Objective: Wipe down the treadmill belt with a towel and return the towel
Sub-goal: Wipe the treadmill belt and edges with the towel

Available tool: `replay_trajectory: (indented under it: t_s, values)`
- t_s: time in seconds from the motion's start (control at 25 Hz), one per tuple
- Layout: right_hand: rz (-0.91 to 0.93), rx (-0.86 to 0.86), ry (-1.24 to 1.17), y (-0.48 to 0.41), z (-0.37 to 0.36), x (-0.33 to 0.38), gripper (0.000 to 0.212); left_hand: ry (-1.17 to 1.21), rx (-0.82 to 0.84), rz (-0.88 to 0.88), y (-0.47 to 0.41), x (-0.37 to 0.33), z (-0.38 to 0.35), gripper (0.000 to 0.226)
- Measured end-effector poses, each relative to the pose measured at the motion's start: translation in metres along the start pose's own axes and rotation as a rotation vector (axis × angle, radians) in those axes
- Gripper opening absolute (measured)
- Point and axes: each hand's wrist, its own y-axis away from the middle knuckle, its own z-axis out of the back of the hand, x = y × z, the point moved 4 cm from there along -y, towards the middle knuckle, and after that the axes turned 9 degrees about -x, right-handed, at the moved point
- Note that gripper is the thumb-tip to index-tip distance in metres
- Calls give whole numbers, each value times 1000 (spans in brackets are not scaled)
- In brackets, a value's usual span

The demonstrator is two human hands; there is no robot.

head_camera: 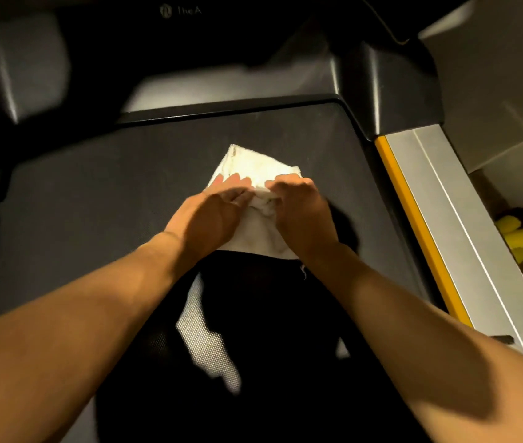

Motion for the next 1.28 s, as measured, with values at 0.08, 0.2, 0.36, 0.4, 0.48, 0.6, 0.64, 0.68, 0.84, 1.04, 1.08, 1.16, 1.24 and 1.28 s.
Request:
replay_trajectory:
  t_s: [0.08,0.2,0.36,0.4,0.48,0.6,0.64,0.68,0.84,1.04,1.08,1.16,1.24,1.28]
  values:
    - [13,-26,118,13,11,5,33,-1,-60,-191,20,-8,4,50]
    - [-77,-83,34,-4,5,15,26,160,130,85,17,6,1,50]
    - [58,37,-90,-8,-25,86,32,123,64,168,42,73,31,53]
    - [95,86,-101,1,-31,99,35,90,114,124,59,84,33,58]
    - [103,139,-95,15,-36,104,39,139,99,94,85,94,33,69]
    - [102,142,-14,11,-34,101,41,221,54,151,95,95,16,66]
    - [109,186,30,7,-34,106,42,244,52,184,92,91,18,67]
    - [107,252,58,3,-33,116,44,215,37,193,89,92,23,66]
    - [250,387,85,21,-34,165,54,95,84,258,97,109,58,46]
    - [247,209,102,34,-18,151,26,-97,168,65,116,93,69,62]
    - [264,222,124,33,-17,156,24,-108,174,78,118,92,69,60]
    - [241,179,50,27,-21,171,25,-159,210,140,120,96,70,51]
    - [280,136,-5,29,-30,189,24,-234,248,199,122,105,79,55]
    - [339,192,11,38,-37,196,28,-238,253,206,125,111,85,55]
